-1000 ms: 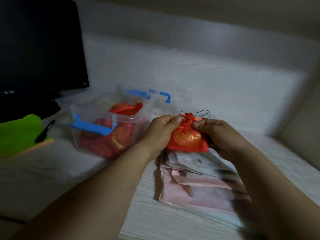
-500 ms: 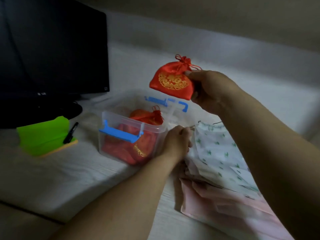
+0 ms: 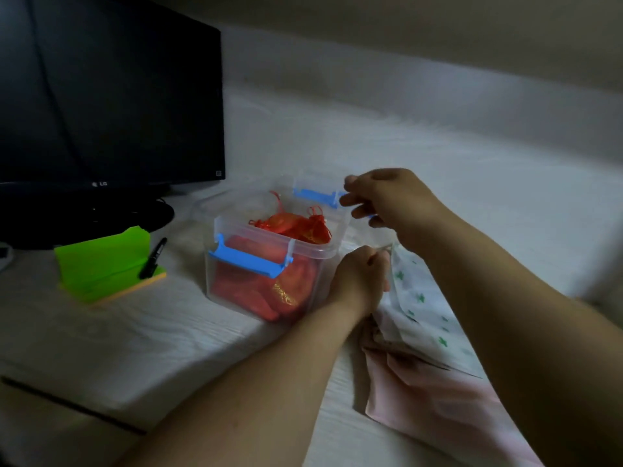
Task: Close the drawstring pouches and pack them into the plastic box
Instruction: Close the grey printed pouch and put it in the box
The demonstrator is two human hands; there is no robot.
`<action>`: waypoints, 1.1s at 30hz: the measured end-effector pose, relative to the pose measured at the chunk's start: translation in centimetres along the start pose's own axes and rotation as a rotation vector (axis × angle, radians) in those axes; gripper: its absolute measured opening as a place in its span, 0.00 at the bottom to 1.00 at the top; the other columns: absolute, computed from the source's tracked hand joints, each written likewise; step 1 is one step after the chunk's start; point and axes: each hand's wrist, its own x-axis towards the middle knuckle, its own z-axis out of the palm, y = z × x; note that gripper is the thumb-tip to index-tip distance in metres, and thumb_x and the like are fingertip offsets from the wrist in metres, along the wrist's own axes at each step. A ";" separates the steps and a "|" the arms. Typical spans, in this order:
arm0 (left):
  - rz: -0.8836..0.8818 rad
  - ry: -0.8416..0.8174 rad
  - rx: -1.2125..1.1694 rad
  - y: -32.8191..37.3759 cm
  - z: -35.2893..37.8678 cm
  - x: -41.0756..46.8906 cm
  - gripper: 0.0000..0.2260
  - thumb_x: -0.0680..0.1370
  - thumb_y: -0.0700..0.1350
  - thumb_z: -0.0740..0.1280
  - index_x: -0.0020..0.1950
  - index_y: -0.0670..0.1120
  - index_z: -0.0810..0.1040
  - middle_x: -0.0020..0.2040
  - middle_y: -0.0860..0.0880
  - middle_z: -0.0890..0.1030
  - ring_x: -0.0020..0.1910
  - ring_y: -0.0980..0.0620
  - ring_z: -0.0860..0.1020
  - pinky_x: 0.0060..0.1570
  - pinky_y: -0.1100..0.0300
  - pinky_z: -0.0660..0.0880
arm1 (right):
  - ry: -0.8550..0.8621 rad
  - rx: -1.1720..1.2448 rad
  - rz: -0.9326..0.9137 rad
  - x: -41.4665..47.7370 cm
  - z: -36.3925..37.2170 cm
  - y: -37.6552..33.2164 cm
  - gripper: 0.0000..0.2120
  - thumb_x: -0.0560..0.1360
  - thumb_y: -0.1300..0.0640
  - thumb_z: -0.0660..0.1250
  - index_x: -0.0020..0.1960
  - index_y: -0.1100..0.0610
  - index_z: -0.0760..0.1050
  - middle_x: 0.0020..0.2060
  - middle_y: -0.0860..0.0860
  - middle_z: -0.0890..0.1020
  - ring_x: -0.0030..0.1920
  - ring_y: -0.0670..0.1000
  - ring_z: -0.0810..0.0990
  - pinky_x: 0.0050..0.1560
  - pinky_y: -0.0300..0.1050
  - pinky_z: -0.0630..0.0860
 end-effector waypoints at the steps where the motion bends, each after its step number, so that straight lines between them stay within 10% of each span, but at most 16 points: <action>1: 0.000 0.016 -0.013 -0.1 0.1 0.0 0.15 0.84 0.51 0.60 0.43 0.45 0.77 0.33 0.49 0.82 0.34 0.51 0.78 0.44 0.53 0.75 | 0.012 0.031 0.019 -0.3 -0.5 1.1 0.11 0.81 0.52 0.69 0.54 0.59 0.83 0.46 0.51 0.88 0.37 0.47 0.82 0.37 0.40 0.76; 13: 0.110 0.074 0.146 -1.8 1.3 0.3 0.01 0.78 0.43 0.69 0.47 0.48 0.78 0.41 0.53 0.82 0.40 0.55 0.79 0.43 0.57 0.75 | 0.293 0.108 0.260 -4.4 -9.3 14.3 0.10 0.82 0.56 0.68 0.52 0.62 0.83 0.46 0.58 0.88 0.37 0.52 0.80 0.38 0.43 0.73; 17: 0.121 0.023 0.283 -2.2 1.5 0.5 0.13 0.78 0.52 0.72 0.42 0.44 0.79 0.38 0.49 0.82 0.39 0.51 0.79 0.40 0.57 0.74 | 0.374 -0.016 0.243 -5.3 -10.8 17.4 0.09 0.80 0.54 0.70 0.45 0.58 0.84 0.39 0.58 0.87 0.36 0.55 0.79 0.39 0.47 0.73; 29: 0.093 -0.012 0.138 -1.0 1.0 -0.2 0.08 0.79 0.42 0.69 0.41 0.45 0.74 0.29 0.52 0.74 0.27 0.56 0.70 0.32 0.60 0.68 | 0.187 -0.399 0.301 -6.7 -12.6 18.5 0.11 0.77 0.51 0.73 0.41 0.58 0.83 0.35 0.55 0.83 0.37 0.54 0.80 0.40 0.46 0.72; 33: 0.070 -0.054 0.061 -1.0 0.8 -0.1 0.14 0.74 0.55 0.69 0.49 0.45 0.79 0.42 0.45 0.85 0.41 0.47 0.84 0.48 0.48 0.82 | 0.195 -0.284 0.272 -6.7 -12.5 18.5 0.10 0.76 0.56 0.75 0.39 0.61 0.82 0.33 0.55 0.82 0.33 0.52 0.76 0.38 0.44 0.71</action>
